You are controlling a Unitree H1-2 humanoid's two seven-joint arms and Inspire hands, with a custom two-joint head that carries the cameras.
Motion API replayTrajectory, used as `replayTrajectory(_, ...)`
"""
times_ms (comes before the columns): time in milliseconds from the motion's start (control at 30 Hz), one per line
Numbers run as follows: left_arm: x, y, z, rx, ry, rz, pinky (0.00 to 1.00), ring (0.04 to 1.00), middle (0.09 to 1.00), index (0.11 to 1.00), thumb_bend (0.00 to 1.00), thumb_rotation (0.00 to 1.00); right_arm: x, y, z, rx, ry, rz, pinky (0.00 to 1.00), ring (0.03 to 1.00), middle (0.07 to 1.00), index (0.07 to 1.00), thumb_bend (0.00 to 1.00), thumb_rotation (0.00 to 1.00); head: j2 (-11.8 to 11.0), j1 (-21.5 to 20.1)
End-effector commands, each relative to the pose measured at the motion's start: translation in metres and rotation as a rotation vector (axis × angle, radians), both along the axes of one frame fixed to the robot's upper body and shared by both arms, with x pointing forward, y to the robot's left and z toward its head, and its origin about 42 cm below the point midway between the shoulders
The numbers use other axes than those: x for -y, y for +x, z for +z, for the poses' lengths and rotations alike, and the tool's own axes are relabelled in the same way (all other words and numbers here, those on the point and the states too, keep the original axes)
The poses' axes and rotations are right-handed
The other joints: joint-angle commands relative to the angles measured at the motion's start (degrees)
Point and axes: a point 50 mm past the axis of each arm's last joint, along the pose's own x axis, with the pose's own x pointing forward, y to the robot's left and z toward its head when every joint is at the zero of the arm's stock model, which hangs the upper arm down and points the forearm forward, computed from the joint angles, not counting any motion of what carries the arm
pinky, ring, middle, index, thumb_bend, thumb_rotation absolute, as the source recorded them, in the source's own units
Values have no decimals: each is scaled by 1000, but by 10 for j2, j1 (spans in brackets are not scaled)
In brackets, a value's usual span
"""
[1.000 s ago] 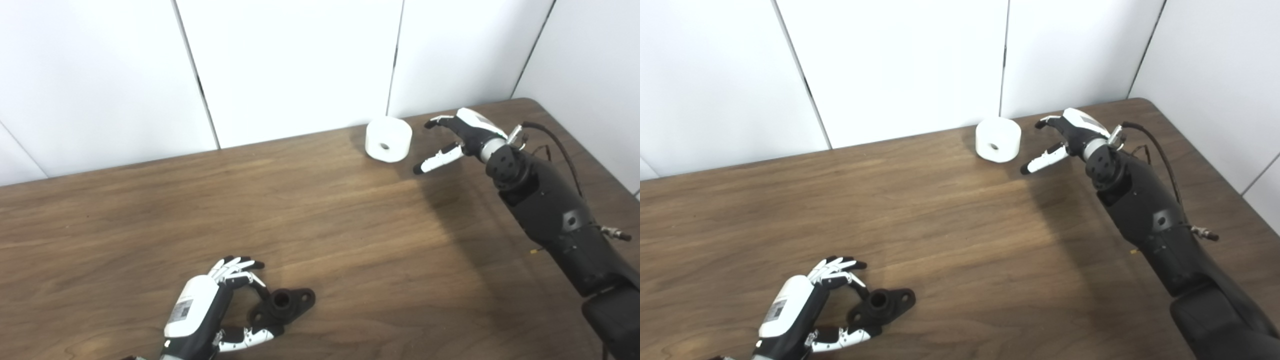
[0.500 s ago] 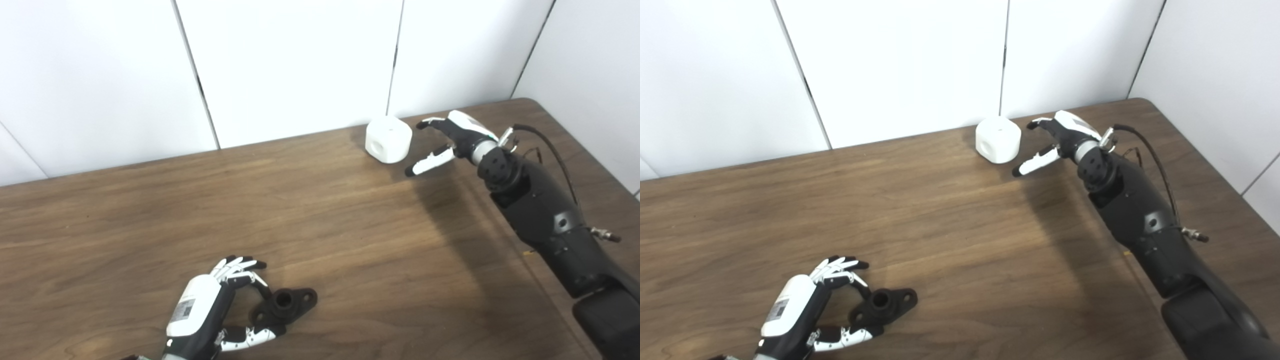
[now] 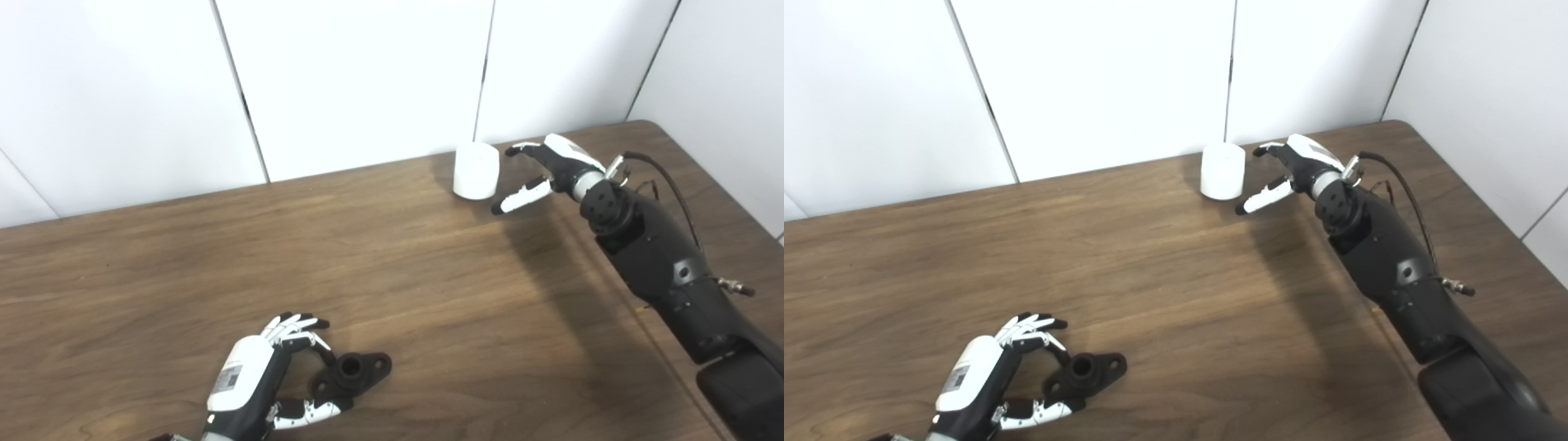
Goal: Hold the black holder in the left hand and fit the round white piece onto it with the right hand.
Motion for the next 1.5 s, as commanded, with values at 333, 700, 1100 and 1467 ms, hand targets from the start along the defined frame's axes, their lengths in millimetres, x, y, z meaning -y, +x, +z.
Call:
replayTrajectory(333,2,-16,-27,-152,62,-39,910,884,813,488,515,44,-6,13,37,128,-19,28,1000,1000,954,876,978,386,-1,1)
replayTrajectory(700,4,-16,-25,-147,60,-38,910,882,811,488,515,45,-11,12,34,137,-12,43,1000,1000,958,886,990,412,-2,1)
replayTrajectory(1100,6,-16,-25,-151,62,-41,913,884,813,488,515,45,-18,10,23,169,20,56,1000,1000,951,873,978,401,-4,4)
replayTrajectory(1467,7,-17,-26,-158,60,-46,911,886,815,488,515,45,-18,10,18,189,26,63,1000,1000,935,849,944,388,-6,5)
